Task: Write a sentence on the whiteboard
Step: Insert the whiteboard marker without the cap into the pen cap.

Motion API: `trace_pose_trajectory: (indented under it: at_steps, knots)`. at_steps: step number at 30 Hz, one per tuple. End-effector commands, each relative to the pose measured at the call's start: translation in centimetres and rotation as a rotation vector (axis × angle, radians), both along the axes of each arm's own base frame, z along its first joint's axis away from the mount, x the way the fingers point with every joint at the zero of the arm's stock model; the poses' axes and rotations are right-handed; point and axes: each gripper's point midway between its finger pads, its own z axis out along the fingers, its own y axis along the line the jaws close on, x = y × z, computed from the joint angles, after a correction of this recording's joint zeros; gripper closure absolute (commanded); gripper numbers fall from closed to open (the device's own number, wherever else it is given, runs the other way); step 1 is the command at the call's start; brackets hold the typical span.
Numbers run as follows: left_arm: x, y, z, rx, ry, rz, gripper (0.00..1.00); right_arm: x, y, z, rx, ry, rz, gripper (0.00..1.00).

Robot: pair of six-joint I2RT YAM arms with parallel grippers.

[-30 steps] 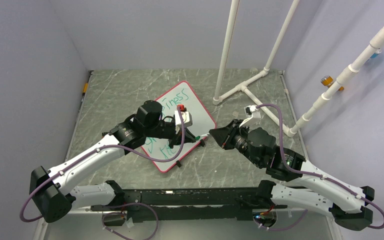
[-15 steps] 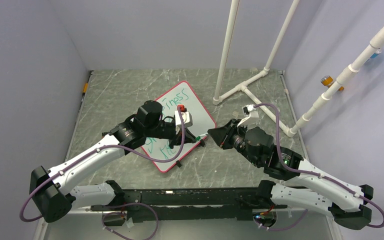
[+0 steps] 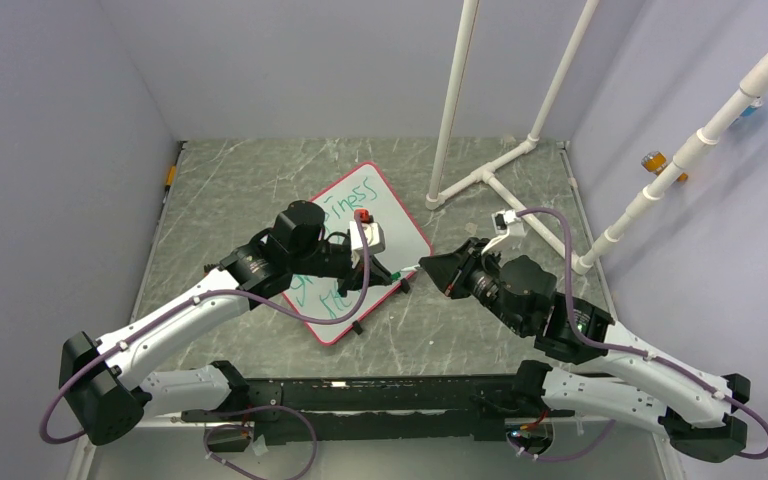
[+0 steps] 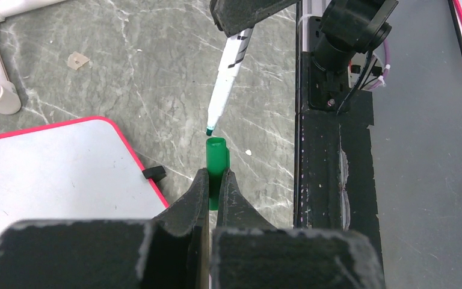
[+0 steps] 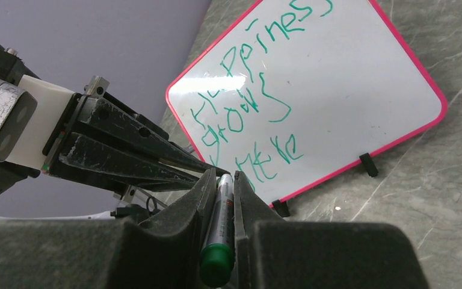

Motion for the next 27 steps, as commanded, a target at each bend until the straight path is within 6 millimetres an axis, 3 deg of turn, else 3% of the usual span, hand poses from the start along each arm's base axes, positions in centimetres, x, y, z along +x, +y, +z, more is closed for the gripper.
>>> trace_pose_trajectory:
  at_steps: [1,27]
  knots:
    - [0.2,-0.3,1.5,-0.036,-0.032,0.001,1.0,0.0,-0.1,2.0,0.046,-0.024,-0.003,1.0]
    - [-0.2,-0.2,2.4,-0.067,-0.049,-0.01,1.0,-0.1,1.9,-0.6,0.044,0.034,0.04,1.0]
